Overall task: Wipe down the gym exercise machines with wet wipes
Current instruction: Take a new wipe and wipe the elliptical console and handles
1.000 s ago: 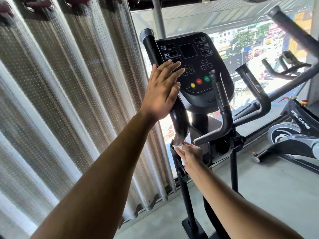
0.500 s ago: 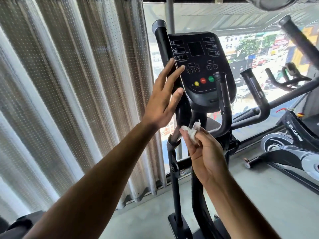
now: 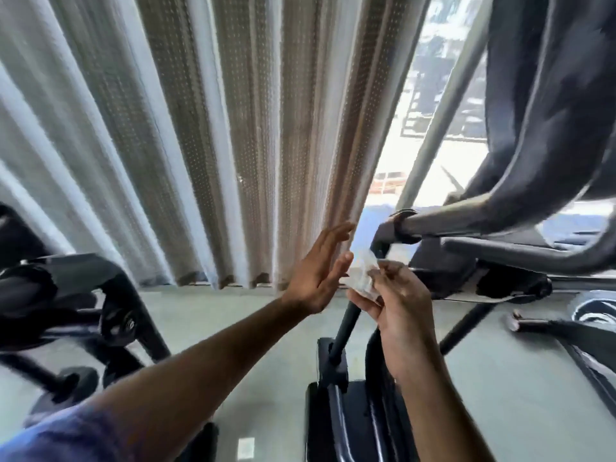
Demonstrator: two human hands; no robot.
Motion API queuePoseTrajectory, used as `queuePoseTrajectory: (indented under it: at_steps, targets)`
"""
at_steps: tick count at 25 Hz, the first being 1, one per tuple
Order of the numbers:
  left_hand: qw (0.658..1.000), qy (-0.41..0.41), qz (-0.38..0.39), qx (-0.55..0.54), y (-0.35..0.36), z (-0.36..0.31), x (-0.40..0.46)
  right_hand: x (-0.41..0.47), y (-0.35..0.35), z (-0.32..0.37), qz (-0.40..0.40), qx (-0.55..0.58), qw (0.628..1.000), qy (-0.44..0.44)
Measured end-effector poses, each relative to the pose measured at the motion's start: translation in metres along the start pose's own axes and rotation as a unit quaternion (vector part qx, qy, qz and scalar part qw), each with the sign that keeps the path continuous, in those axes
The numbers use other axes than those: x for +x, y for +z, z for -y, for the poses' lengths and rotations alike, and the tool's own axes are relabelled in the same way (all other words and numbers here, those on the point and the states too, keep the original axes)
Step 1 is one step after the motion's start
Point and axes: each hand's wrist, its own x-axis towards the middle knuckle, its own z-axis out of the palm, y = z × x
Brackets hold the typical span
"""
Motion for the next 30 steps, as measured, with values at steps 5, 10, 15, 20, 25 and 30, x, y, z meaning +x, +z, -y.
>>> queuePoseTrajectory:
  at_steps: [5,10,15,20,25,30]
  targets:
    - [0.996,-0.072,-0.005,-0.042,0.009,0.069,-0.022,0.044,0.015,-0.02,0.054,-0.111,0.992,-0.005]
    - [0.991,-0.115,-0.026,-0.065,0.016,0.141,0.027,0.094,0.017,-0.049,0.078,-0.233,0.969,0.014]
    - [0.985,-0.116,0.083,-0.097,0.029,0.204,0.072,0.151,0.042,-0.045,0.034,-0.352,0.933,-0.071]
    - [0.959,0.041,0.258,-0.108,0.039,0.214,0.151,0.192,0.059,-0.032,-0.086,-0.384,0.915,-0.089]
    - [0.905,0.262,0.31,-0.127,0.06,0.184,0.21,0.178,0.048,-0.031,-0.128,-0.424,0.888,-0.124]
    - [0.81,0.43,0.364,-0.161,0.102,0.16,0.239,0.157,0.055,-0.056,-0.259,-0.428,0.854,-0.145]
